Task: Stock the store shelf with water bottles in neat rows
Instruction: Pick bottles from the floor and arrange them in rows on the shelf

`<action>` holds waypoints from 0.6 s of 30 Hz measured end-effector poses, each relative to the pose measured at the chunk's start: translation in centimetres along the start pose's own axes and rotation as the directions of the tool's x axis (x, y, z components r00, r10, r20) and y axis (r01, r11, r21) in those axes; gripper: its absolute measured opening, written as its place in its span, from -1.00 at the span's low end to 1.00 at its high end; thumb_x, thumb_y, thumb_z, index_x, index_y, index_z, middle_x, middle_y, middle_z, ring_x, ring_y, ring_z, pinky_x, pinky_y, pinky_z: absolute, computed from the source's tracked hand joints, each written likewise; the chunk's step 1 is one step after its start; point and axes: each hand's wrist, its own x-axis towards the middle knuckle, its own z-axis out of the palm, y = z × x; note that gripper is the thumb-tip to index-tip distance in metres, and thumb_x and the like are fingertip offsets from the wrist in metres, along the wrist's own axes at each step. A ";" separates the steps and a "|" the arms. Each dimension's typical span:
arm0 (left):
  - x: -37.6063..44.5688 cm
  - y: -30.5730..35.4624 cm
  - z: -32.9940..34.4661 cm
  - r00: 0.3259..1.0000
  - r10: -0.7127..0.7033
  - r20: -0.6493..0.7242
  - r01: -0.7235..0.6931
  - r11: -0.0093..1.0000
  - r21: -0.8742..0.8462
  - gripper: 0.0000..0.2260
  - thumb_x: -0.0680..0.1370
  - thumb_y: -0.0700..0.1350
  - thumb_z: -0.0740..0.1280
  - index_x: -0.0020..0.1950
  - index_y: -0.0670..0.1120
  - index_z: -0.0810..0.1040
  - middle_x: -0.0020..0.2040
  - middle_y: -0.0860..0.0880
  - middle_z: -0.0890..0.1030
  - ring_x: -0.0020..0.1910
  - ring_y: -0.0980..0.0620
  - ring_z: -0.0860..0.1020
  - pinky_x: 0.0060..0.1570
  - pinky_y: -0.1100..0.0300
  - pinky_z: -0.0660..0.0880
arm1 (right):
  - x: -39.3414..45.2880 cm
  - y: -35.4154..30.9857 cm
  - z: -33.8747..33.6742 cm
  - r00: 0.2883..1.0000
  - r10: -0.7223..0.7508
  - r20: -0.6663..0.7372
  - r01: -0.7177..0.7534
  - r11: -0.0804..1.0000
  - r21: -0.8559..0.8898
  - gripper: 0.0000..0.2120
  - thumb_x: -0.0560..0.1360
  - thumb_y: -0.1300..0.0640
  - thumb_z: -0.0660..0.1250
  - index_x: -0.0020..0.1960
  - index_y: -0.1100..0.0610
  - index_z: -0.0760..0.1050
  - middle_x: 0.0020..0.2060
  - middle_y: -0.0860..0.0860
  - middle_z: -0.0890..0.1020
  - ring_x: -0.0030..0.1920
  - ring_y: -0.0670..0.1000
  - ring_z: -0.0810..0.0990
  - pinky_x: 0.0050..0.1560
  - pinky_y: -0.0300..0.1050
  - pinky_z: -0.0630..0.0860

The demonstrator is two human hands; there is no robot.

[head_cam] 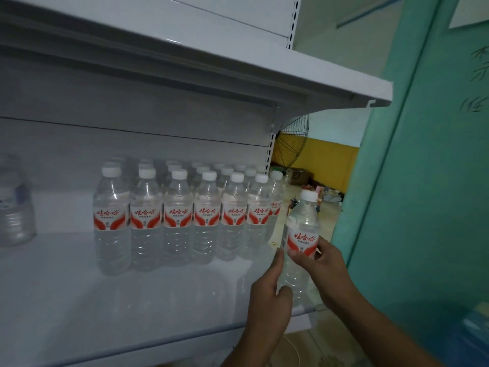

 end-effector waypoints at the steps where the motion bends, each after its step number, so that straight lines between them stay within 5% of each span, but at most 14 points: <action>1: 0.3 -0.4 0.3 1.000 -0.001 -0.003 0.001 1.000 0.025 -0.48 0.56 -0.43 0.10 0.48 -0.06 0.18 0.09 0.24 0.29 0.11 0.26 0.31 -0.22 0.71 0.24 | 0.2 0.1 -0.1 1.000 -0.002 0.001 0.002 1.000 0.001 -0.55 0.36 0.15 0.53 0.22 0.13 0.55 0.01 0.00 0.70 0.04 0.02 0.68 0.08 -0.01 0.61; 13: 4.5 -2.4 0.5 1.000 -0.001 0.012 -0.001 0.986 0.167 -0.47 0.58 -0.37 0.12 0.49 -0.01 0.16 0.17 0.21 0.28 0.17 0.29 0.27 -0.18 0.74 0.19 | 4.6 0.8 0.2 1.000 -0.014 0.014 0.015 0.999 -0.039 -0.55 0.37 0.22 0.53 0.23 0.13 0.54 0.01 -0.01 0.70 0.04 0.02 0.66 0.12 0.03 0.59; 18: 6.0 -5.6 0.1 0.996 -0.083 0.031 0.071 0.956 0.284 -0.48 0.58 -0.26 0.17 0.52 0.04 0.20 0.48 0.12 0.27 0.44 0.17 0.23 0.27 0.49 0.12 | 6.5 1.8 1.0 1.000 -0.006 0.005 0.006 1.000 -0.026 -0.59 0.39 0.27 0.51 0.21 0.12 0.54 0.02 -0.02 0.68 0.02 -0.06 0.63 -0.05 -0.22 0.54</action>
